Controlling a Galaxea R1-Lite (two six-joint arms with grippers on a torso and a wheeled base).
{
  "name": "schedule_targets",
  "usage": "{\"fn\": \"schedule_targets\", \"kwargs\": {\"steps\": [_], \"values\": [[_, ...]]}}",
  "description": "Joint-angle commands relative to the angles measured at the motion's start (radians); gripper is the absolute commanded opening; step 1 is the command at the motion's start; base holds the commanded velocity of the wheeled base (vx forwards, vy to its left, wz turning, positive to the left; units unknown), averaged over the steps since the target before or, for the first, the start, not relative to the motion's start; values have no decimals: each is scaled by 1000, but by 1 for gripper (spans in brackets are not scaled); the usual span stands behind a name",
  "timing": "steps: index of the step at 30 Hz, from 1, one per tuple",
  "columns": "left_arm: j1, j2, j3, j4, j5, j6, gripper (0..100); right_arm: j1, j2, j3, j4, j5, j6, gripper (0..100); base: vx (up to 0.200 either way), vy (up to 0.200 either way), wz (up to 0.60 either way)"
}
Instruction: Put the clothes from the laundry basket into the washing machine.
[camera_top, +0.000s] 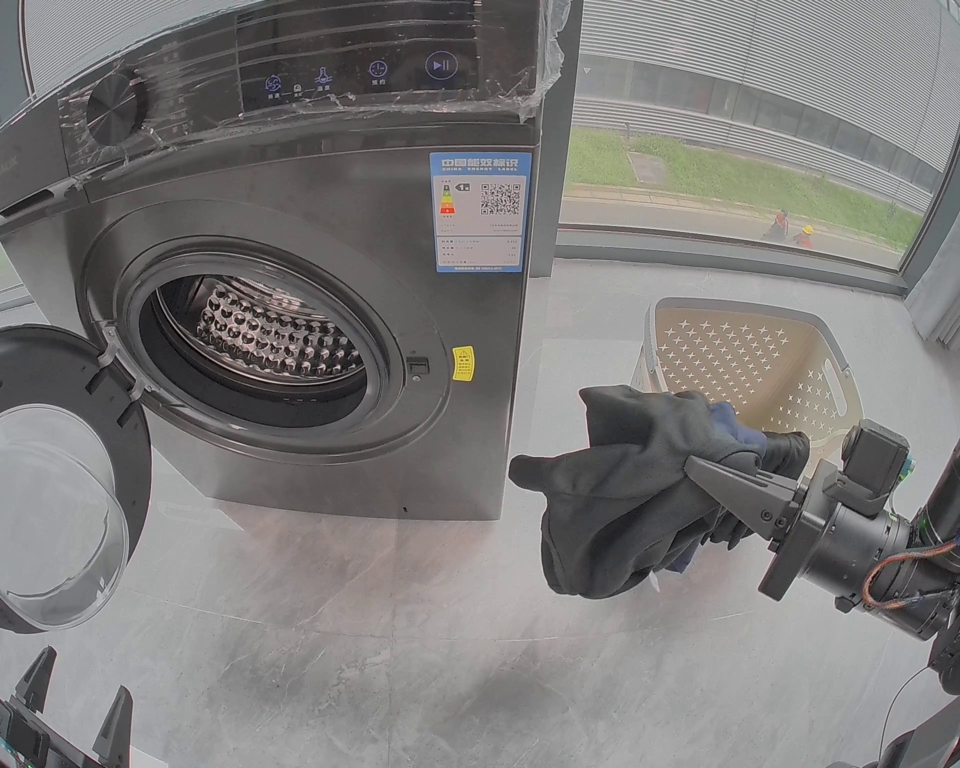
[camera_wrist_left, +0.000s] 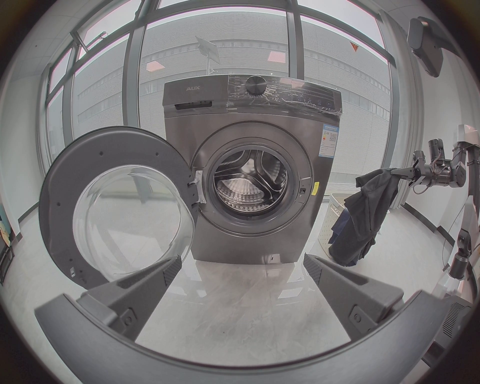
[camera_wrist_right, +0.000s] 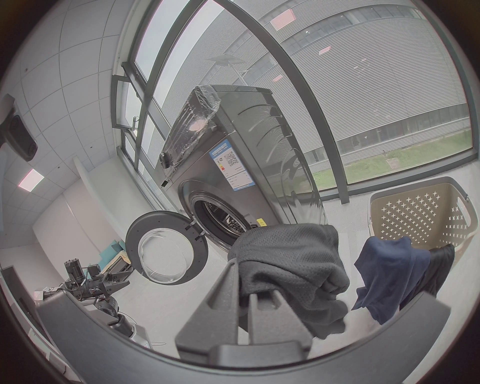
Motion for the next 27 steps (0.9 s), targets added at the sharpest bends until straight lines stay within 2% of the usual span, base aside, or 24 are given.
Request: {"fn": "schedule_targets", "kwargs": {"steps": [1, 5, 27], "values": [[-1, -9, 13, 0, 0, 0, 100, -5, 4, -2, 0, 0, 1, 0, 0, 0, 0], [-1, -9, 13, 0, 0, 0, 100, -16, 10, -2, 0, 0, 1, 0, 0, 0, 0], [-1, -9, 13, 0, -1, 0, 100, -14, 10, -6, -2, 0, -1, 0, 0, 200, 0]]}}
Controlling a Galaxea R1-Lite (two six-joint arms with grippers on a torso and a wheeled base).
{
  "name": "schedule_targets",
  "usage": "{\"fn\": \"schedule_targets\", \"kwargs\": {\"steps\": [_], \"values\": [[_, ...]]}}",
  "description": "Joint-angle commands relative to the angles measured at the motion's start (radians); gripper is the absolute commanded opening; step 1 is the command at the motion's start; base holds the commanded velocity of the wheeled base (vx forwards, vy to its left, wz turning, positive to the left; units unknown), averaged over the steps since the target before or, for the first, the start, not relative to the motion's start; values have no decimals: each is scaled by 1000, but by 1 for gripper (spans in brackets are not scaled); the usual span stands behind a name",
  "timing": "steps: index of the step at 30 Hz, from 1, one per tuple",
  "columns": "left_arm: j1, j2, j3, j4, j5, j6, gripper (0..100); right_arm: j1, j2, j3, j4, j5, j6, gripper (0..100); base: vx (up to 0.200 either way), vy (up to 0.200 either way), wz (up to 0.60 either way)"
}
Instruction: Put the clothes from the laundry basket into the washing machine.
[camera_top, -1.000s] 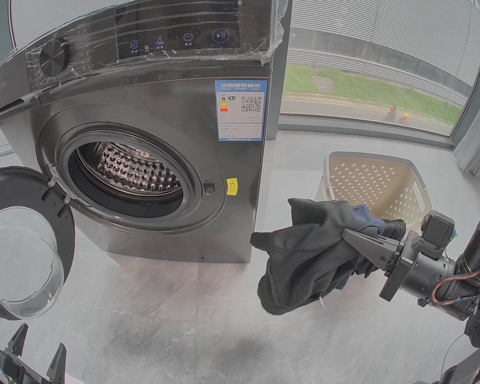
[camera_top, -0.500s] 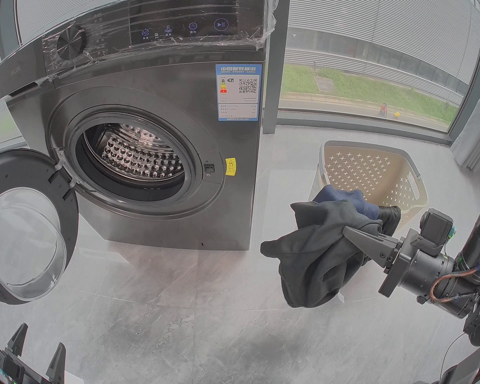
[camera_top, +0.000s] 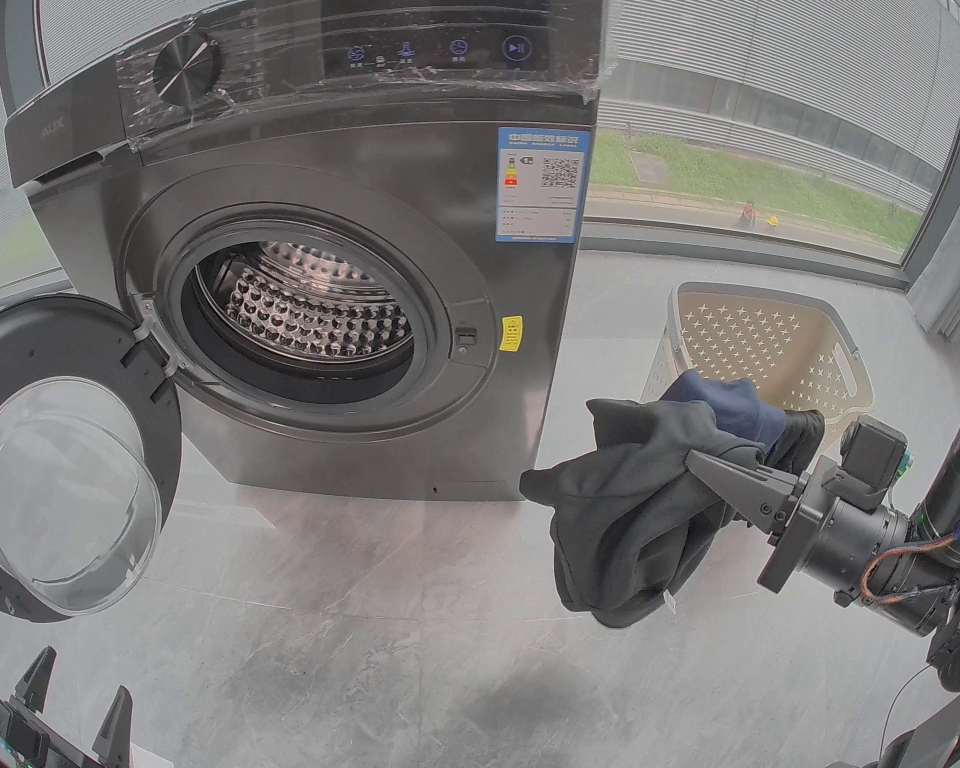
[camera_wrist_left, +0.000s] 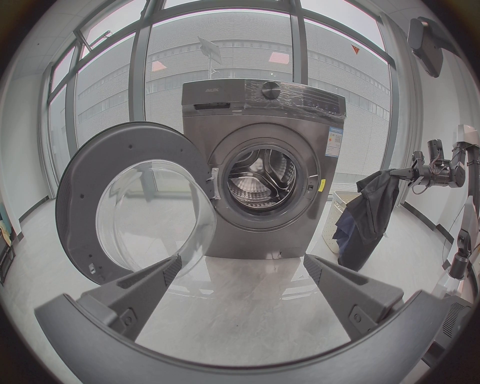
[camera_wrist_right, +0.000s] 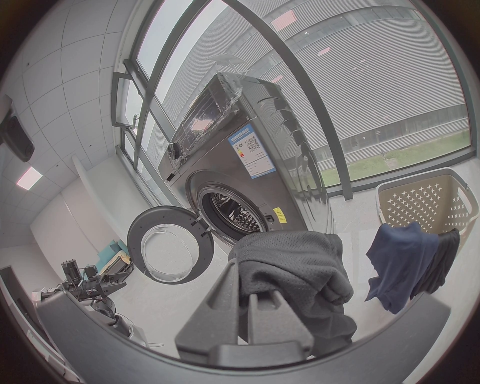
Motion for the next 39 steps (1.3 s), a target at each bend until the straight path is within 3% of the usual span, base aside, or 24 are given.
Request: {"fn": "schedule_targets", "kwargs": {"steps": [1, 8, 23, 39], "values": [[0, -9, 13, 0, 0, -1, 100, 0, 2, 2, 1, 1, 0, 0, 0, 200, 0], [0, -9, 13, 0, 0, -1, 100, 0, 2, 3, 0, 1, 0, 0, 0, 200, 0], [0, -10, 13, 0, 2, -1, 100, -2, 3, 0, 0, 1, 3, 0, 0, 0, 0], [0, -9, 13, 0, 2, -2, 100, -2, 2, 2, 0, 1, 3, 0, 0, 200, 0]]}}
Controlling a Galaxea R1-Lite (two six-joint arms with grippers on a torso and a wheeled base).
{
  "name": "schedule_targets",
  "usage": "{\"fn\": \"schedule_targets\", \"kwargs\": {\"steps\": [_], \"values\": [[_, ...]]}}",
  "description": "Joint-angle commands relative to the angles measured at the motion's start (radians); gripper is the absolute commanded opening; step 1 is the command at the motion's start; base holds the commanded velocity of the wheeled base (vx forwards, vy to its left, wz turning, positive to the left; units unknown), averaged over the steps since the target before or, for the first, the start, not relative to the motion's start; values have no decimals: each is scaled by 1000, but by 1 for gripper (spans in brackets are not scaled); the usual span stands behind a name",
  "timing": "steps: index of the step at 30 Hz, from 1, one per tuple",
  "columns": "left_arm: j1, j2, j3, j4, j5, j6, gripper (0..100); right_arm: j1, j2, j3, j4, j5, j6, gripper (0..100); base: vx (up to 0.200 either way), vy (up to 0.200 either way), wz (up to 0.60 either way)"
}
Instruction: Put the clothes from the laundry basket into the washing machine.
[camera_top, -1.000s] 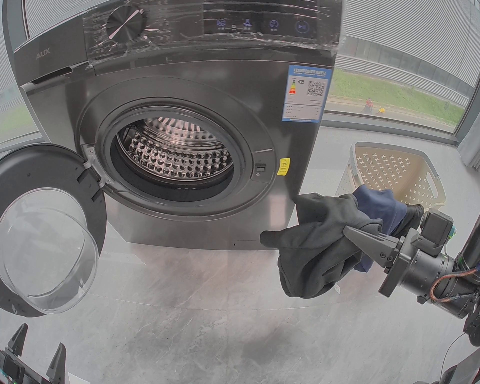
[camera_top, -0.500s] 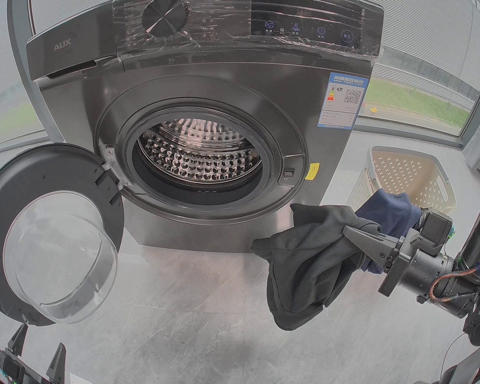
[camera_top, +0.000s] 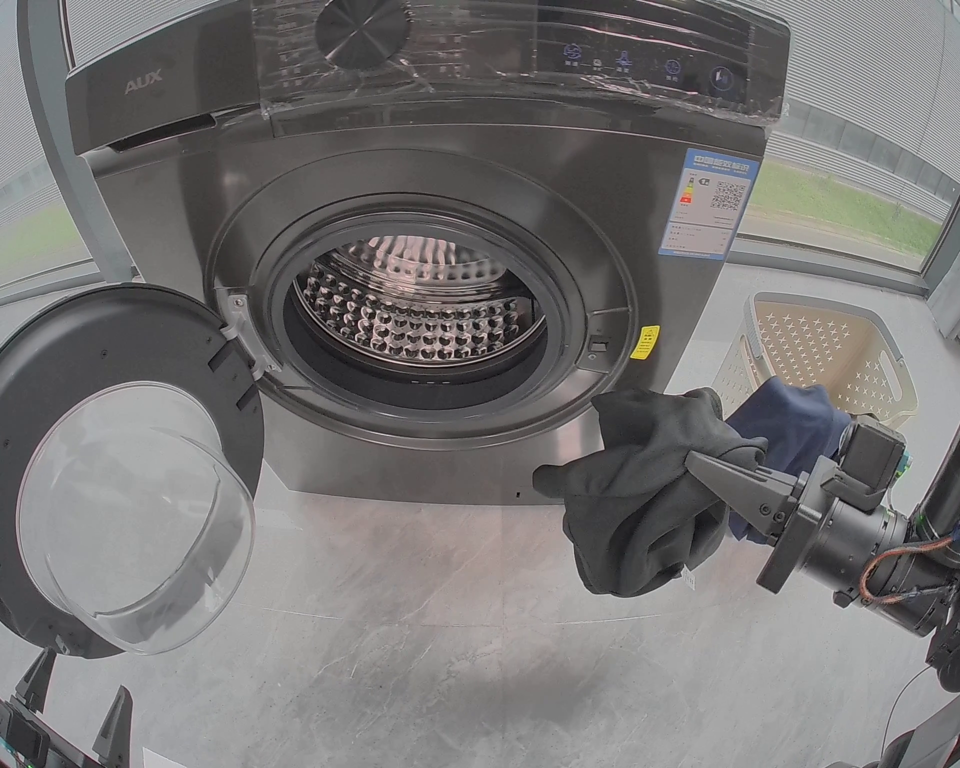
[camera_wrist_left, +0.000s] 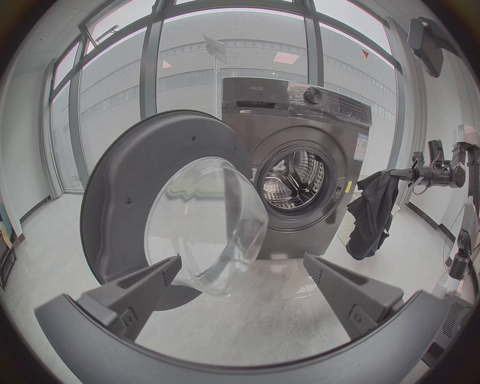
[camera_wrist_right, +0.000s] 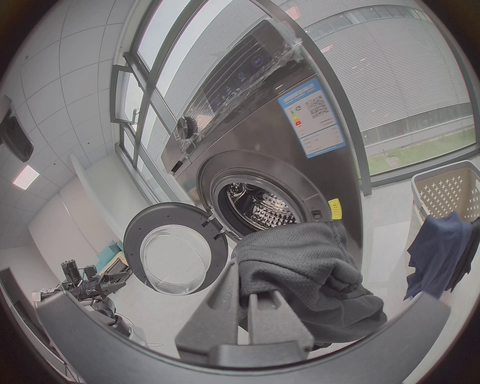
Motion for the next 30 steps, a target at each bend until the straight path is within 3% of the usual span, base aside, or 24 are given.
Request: {"fn": "schedule_targets", "kwargs": {"steps": [1, 18, 25, 28, 29, 30], "values": [[0, -8, 13, 0, 0, 0, 100, 1, -1, 1, 1, 0, -1, 0, 0, 200, 0], [0, -8, 13, 0, 0, 0, 100, 1, 33, -1, 0, -3, 0, 0, 0, 12, 0], [3, -12, 15, -3, 5, 4, 100, 25, 81, -8, -37, -12, -3, 0, 0, 0, 0], [9, -15, 16, -3, 5, 23, 100, 43, 127, -28, -86, -20, -1, 0, 0, 0, 0], [9, -15, 18, -3, 5, 38, 100, 80, 168, -54, -117, -41, -1, 0, 0, 0, 0], [9, -15, 18, -3, 5, 32, 100, 102, 180, -70, -125, -50, 3, 0, 0, 0, 0]]}}
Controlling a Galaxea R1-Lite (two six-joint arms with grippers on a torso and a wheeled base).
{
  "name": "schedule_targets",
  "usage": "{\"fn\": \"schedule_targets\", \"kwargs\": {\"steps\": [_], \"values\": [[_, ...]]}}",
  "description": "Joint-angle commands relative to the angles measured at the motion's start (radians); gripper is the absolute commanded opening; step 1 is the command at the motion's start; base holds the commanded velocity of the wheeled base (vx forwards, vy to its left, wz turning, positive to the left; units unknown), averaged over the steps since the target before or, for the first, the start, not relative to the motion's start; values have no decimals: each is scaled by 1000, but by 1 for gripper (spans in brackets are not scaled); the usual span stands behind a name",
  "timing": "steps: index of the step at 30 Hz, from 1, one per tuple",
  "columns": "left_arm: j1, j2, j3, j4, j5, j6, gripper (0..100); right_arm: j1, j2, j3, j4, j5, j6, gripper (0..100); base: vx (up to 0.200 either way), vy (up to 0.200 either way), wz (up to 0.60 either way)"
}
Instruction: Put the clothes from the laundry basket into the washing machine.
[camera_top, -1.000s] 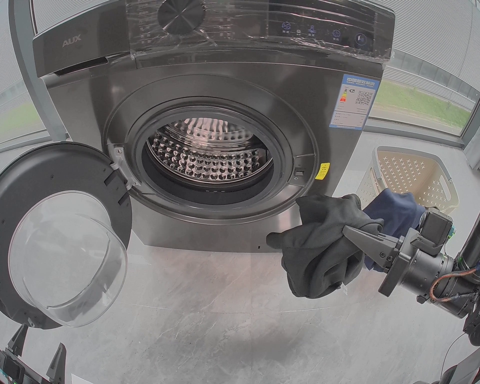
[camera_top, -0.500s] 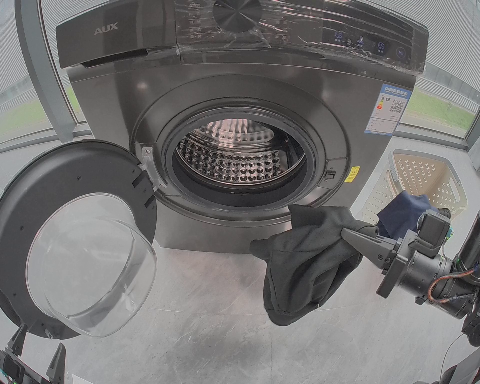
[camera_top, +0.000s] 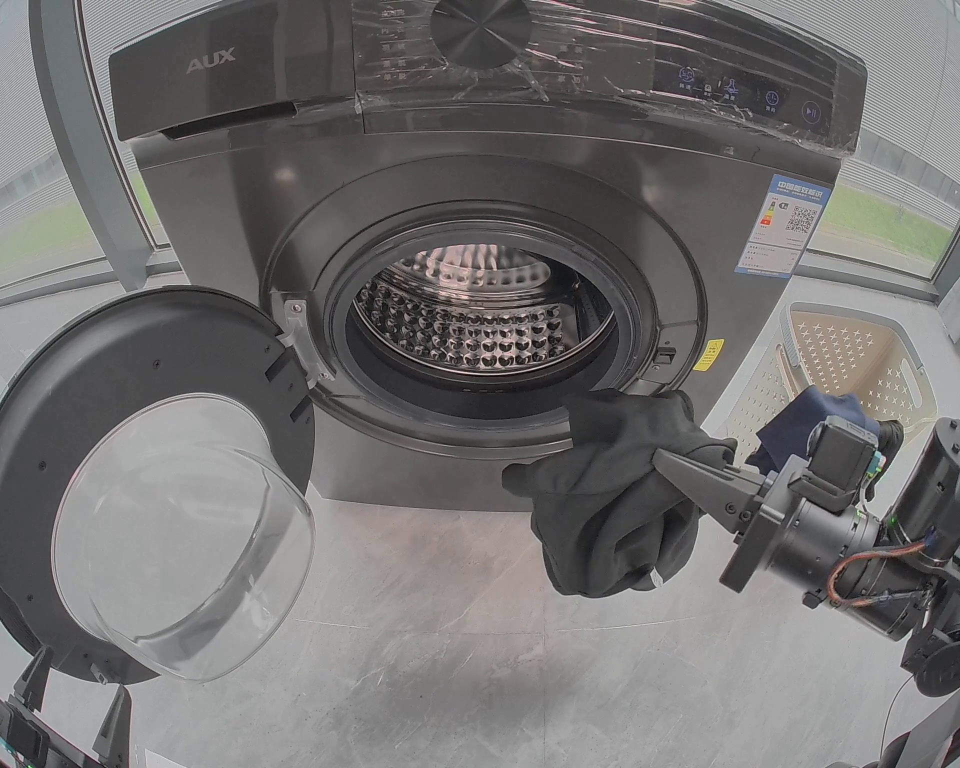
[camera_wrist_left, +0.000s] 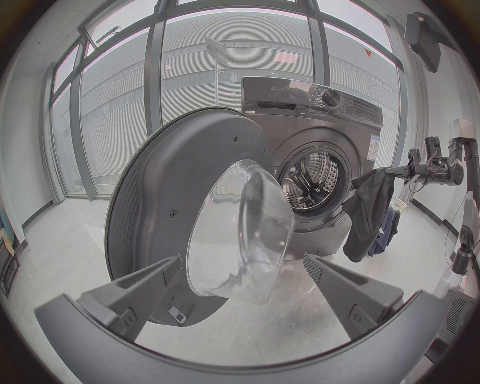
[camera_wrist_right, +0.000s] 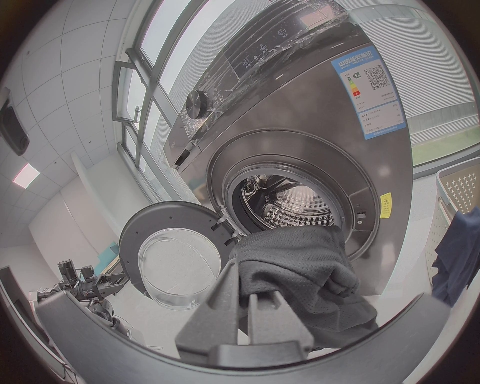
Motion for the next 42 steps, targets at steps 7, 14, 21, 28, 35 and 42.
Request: {"fn": "schedule_targets", "kwargs": {"steps": [7, 14, 21, 28, 35, 42], "values": [[3, -15, 18, -2, -3, 20, 100, 125, 151, -87, -51, -65, 88, 0, 0, 0, 0], [3, -18, 8, -19, -7, 17, 100, 113, 180, -135, -51, -66, 125, 0, 0, 0, 0], [3, 68, -148, -40, -196, 1, 100, 92, 236, -213, -51, -72, 132, 0, 0, 0, 0], [-1, 281, -168, -54, -444, 1, 100, 72, 312, -299, -92, -203, 129, 0, 0, 0, 0], [-12, 530, -239, -91, -651, 14, 100, 84, 311, -308, -98, -178, 135, 0, 0, 0, 0], [-136, 718, -289, -186, -671, 8, 100, 73, 311, -322, -141, -103, 151, 0, 0, 0, 0]]}}
